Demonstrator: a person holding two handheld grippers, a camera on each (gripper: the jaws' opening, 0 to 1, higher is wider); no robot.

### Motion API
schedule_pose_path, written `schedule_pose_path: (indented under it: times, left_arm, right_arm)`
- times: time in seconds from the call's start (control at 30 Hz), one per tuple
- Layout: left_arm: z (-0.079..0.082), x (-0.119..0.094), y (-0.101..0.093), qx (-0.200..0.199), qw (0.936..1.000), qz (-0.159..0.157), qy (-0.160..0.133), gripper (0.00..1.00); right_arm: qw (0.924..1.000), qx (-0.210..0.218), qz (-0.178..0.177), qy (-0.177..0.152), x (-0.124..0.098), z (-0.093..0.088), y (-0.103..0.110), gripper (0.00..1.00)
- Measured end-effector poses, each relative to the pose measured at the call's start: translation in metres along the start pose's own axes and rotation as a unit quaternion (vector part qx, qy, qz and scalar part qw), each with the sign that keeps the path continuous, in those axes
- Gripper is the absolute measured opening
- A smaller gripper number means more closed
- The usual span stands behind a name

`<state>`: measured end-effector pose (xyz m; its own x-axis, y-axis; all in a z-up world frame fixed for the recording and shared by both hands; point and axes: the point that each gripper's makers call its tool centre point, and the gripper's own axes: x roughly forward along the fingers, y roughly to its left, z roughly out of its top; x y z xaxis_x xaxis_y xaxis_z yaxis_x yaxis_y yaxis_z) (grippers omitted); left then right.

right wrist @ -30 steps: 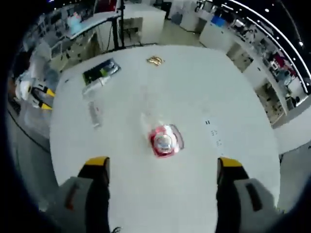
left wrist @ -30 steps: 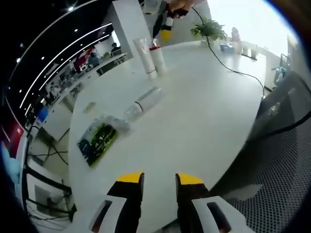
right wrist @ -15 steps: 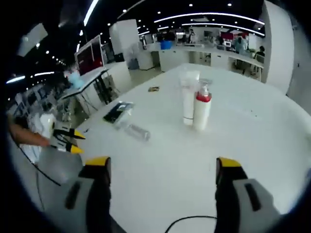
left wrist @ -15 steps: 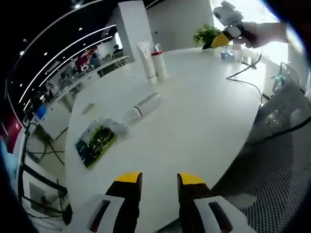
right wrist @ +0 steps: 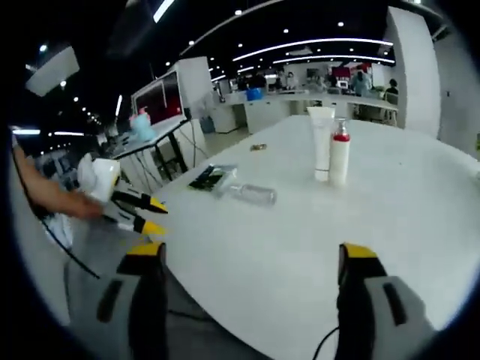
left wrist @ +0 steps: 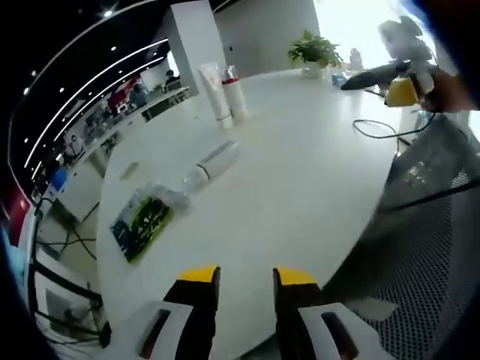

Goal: Arrange the skincare products in the storage area until every visible bottle or jar stands upright without overlapping.

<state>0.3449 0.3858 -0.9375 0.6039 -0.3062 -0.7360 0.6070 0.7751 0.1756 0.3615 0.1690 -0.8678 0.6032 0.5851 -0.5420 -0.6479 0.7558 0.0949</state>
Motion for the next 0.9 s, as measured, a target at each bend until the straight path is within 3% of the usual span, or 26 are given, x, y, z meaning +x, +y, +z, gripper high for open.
schedule_pose_path:
  times: [0.03,0.1,0.2,0.3,0.37,0.53,0.9]
  left_arm:
    - [0.000,0.000,0.001,-0.002,1.0000,0.001,-0.002,0.30]
    - [-0.002,0.002,0.004,-0.008,0.9999,0.007,0.004,0.30]
    - [-0.003,0.001,0.004,-0.008,0.9999,0.007,0.008,0.29]
    - [-0.001,0.001,0.004,-0.012,0.9999,0.006,0.000,0.29]
    - [-0.001,0.001,0.005,-0.016,0.9998,0.008,0.001,0.29]
    - [0.000,0.001,0.007,-0.027,0.9996,0.010,-0.003,0.29]
    - [0.005,0.000,0.006,-0.033,0.9993,0.004,-0.019,0.29]
  right_arm:
    - [0.9996,-0.021,-0.009,-0.015,-0.001,0.003,0.000,0.87]
    - [0.9968,-0.078,-0.019,-0.003,-0.003,0.002,0.001,0.83]
    - [0.9938,-0.095,-0.047,-0.035,-0.001,0.015,-0.004,0.81]
    - [0.9937,-0.097,-0.056,-0.003,0.002,0.004,-0.003,0.73]
    - [0.9891,-0.136,-0.052,-0.020,0.002,0.009,0.003,0.70]
    - [0.9847,-0.172,-0.026,0.009,0.009,-0.003,0.021,0.69]
    - [0.9841,-0.174,-0.025,0.026,0.013,-0.010,0.019,0.68]
